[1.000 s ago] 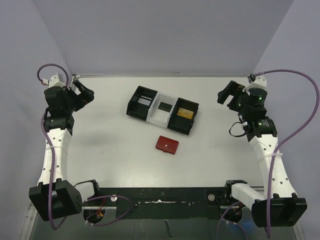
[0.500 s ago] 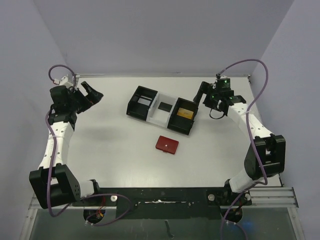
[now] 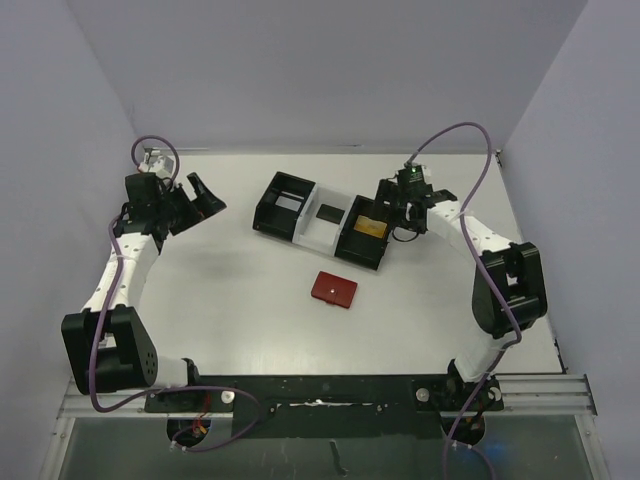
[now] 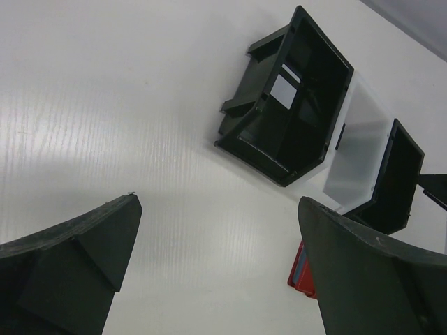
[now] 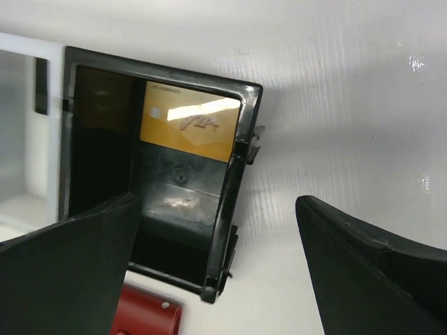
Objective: Take the credit cards out of the card holder
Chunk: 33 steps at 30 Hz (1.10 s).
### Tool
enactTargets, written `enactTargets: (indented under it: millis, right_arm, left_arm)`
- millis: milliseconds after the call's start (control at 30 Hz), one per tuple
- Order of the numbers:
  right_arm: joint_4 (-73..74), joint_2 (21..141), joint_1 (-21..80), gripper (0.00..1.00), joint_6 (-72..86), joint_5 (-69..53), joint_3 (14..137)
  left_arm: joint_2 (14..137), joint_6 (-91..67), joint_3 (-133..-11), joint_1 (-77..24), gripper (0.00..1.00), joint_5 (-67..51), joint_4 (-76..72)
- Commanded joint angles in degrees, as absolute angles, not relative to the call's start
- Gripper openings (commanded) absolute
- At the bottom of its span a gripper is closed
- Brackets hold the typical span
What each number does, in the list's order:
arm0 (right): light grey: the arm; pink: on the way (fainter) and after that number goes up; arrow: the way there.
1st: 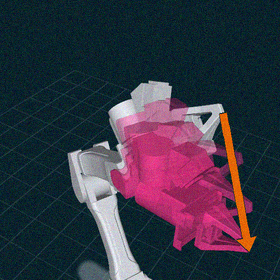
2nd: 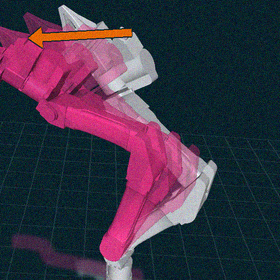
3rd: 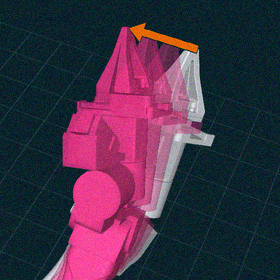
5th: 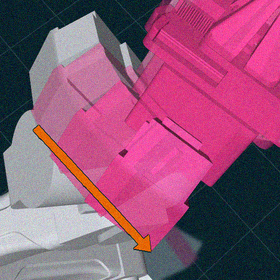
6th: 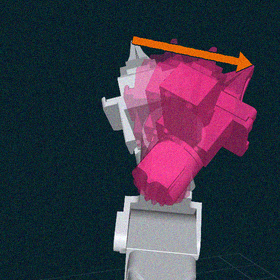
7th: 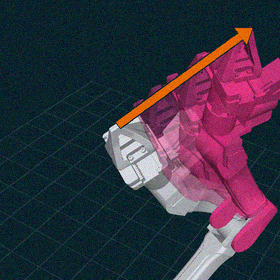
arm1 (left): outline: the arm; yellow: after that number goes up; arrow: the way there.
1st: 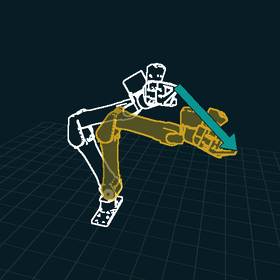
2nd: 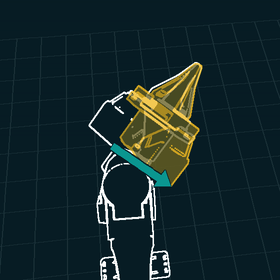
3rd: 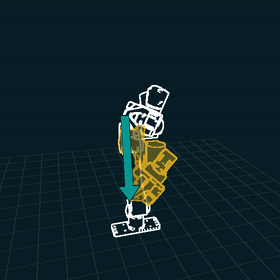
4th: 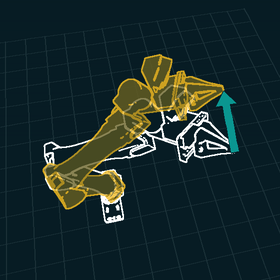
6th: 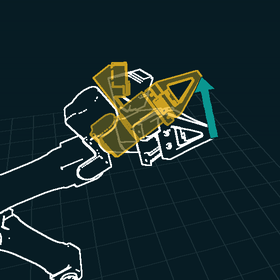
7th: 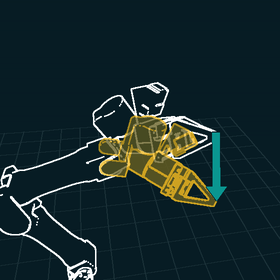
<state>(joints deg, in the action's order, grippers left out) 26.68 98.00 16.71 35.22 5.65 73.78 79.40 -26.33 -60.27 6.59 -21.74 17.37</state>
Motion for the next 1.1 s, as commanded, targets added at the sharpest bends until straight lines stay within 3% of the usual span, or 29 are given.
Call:
enactTargets:
  millis: [0, 633, 1067]
  right_arm:
    - [27.13, 100.54, 16.86, 1.0, 31.91, 9.6, 76.44]
    - [25.16, 105.29, 9.93, 0.79, 14.59, 6.48, 78.51]
    - [24.93, 106.97, 10.6, 0.53, 7.52, 0.28, 80.76]
  left_arm:
    - [78.25, -24.82, -61.76, 6.68, 0.97, -22.17, 14.97]
    - [78.14, -21.74, -60.0, 4.27, 0.97, -23.12, 13.93]
    - [78.33, -21.54, -59.6, -1.67, 0.94, -19.58, 13.74]
